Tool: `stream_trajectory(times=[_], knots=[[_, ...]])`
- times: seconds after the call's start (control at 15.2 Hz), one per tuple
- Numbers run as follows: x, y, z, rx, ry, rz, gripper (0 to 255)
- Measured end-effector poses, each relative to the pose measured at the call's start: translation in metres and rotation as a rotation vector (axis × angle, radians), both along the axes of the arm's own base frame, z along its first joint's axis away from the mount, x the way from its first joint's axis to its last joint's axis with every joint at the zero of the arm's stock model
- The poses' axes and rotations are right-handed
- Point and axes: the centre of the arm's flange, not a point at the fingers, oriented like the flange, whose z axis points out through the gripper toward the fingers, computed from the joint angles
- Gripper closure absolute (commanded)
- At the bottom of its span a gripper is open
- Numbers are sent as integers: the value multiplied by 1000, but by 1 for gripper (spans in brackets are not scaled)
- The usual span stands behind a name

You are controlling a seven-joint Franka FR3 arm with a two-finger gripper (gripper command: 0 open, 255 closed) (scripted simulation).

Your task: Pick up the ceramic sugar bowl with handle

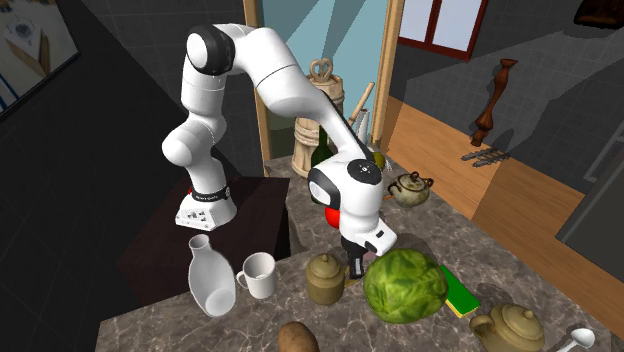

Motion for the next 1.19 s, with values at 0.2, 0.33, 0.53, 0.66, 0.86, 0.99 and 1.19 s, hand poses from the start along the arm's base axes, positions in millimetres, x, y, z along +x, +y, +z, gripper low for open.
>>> stream_trajectory(times=[0.2,0.33,0.53,0.66,0.86,0.99,1.19], knots=[[0,0,0,0,0,0,255],[0,0,0,0,0,0,255],[-1,0,2,0,1,0,255],[0,0,11,0,1,0,255],[0,0,25,0,1,0,255],[0,0,36,0,1,0,255],[-1,0,51,0,1,0,255]])
